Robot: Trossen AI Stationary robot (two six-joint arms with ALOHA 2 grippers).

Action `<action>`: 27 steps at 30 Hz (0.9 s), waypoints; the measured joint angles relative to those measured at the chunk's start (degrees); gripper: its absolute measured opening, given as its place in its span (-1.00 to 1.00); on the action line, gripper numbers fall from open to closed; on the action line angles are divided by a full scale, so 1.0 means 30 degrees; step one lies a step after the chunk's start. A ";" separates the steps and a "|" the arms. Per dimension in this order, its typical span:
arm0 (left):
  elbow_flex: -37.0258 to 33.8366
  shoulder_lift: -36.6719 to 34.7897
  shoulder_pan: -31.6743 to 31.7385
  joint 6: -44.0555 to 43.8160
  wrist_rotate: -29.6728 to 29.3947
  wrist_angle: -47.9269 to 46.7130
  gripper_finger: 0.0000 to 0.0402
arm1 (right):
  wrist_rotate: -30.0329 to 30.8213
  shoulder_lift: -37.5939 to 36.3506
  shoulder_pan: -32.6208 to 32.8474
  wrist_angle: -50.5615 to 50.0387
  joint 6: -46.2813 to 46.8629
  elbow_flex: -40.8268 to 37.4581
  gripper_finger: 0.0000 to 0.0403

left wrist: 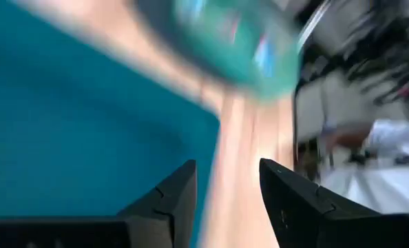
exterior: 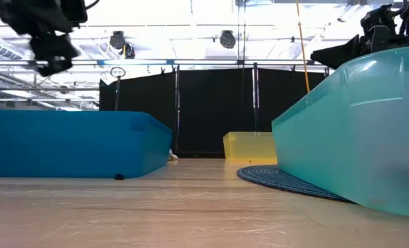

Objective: Pick and place Granola Bars by type
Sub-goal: Put the left blue granola bar into the blue bin

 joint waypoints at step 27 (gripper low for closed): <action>0.6540 1.3809 -1.1280 -2.9137 0.6401 -1.0506 -0.20 | 0.0000 0.0000 0.0000 0.0007 0.0000 -0.0015 -0.65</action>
